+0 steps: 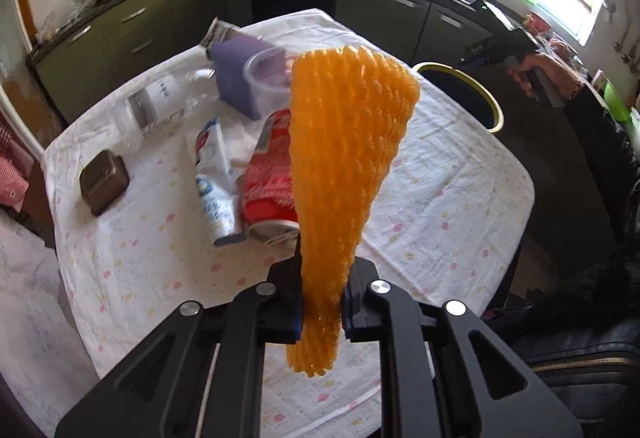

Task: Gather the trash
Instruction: 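Carry the orange foam net over the bin and open the left tool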

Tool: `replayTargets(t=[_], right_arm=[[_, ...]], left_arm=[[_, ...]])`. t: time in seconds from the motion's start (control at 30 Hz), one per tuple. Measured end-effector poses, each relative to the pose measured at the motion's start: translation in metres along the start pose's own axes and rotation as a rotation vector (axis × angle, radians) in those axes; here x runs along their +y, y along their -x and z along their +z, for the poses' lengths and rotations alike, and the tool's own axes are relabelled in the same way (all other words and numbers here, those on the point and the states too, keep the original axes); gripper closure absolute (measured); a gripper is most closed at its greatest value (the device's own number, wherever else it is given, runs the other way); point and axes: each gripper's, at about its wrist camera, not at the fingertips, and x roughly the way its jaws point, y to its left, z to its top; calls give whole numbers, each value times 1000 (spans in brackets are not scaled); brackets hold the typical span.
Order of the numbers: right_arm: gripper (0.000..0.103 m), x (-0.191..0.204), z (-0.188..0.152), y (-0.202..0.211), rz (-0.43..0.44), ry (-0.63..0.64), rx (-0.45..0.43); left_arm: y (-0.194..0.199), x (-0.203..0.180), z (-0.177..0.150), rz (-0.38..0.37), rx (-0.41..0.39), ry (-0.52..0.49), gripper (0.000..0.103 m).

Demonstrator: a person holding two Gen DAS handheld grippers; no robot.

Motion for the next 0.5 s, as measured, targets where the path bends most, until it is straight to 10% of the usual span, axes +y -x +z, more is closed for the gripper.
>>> replayTargets(t=[0.23,0.5], right_arm=[[67,-26,-4,15,-10,-32,-56],[67,-73,-18,33,-20,-105,-82]], left_arm=[[-33,-71,106,-200,-27,-113,89],[-166,-201,229,-363,49,-193,87]])
